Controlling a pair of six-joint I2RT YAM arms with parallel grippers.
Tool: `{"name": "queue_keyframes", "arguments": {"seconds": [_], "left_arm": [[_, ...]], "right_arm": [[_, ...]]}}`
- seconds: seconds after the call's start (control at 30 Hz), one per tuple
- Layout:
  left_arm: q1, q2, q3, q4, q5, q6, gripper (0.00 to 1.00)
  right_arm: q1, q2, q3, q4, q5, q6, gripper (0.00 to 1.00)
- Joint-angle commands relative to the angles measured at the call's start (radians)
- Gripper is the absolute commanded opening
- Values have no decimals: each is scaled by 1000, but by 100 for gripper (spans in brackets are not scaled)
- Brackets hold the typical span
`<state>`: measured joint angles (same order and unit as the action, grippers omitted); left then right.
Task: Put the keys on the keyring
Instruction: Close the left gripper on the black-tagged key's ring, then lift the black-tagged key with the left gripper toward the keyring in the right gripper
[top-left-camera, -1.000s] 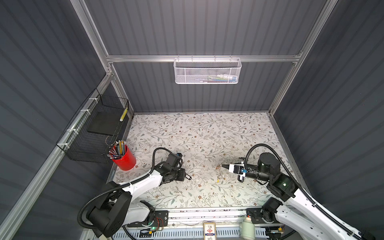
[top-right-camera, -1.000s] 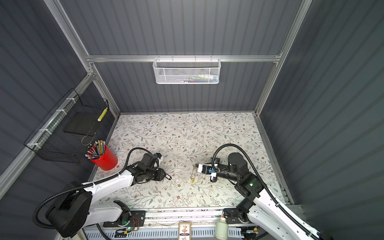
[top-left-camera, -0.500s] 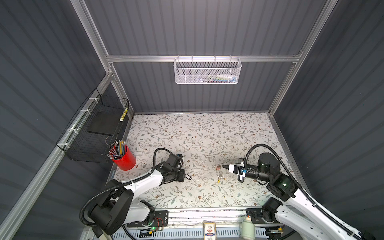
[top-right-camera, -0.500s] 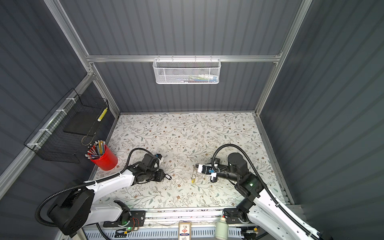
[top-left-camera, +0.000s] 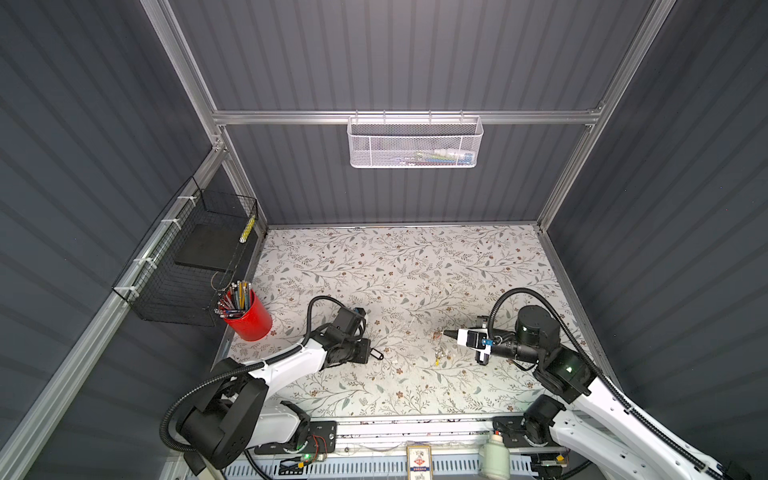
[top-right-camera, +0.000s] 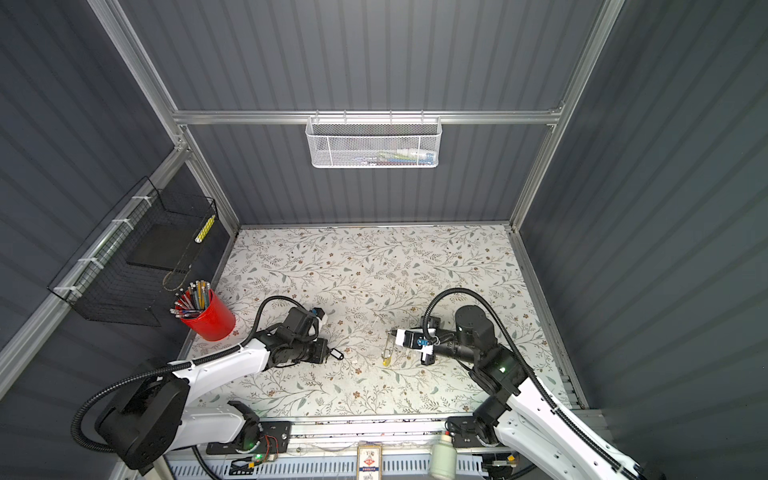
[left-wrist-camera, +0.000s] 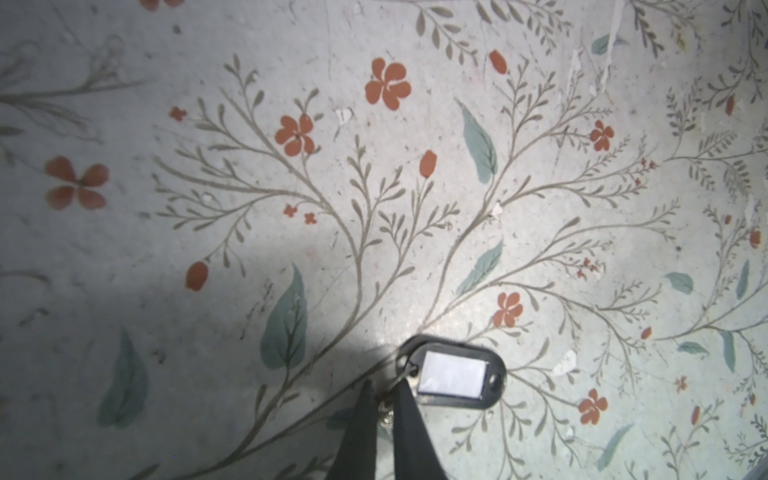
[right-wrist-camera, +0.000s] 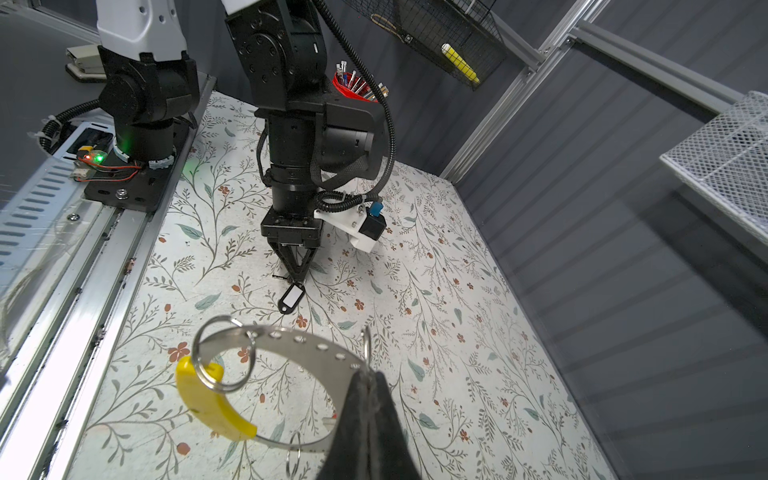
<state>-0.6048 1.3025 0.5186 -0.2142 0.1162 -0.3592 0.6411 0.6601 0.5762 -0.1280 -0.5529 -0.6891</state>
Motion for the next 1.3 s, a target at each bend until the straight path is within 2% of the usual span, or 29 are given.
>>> {"name": "queue_keyframes", "arguments": {"seconds": [0.0, 0.2, 0.37, 0.73, 0.97, 1.07, 1.27], "left_arm": [[6, -28, 1, 0, 3, 26, 7], [5, -93, 32, -12, 14, 57, 4], [5, -115, 119, -26, 54, 104, 1], [-4, -39, 479, -117, 136, 363, 0], [-21, -32, 583, -129, 283, 561, 0], [-33, -34, 602, -136, 347, 641, 0], [-47, -72, 567, -57, 476, 749, 0]], "right_arm": [[-4, -9, -1, 8, 1, -1, 0], [-4, 3, -8, 28, 16, 18, 0], [-4, 21, -17, 80, 43, 36, 0], [-16, 164, 26, 216, 117, 30, 0], [-19, 215, 41, 293, 201, 15, 0], [-19, 240, 86, 250, 225, 4, 0], [-18, 243, 114, 272, 314, 28, 0]]}}
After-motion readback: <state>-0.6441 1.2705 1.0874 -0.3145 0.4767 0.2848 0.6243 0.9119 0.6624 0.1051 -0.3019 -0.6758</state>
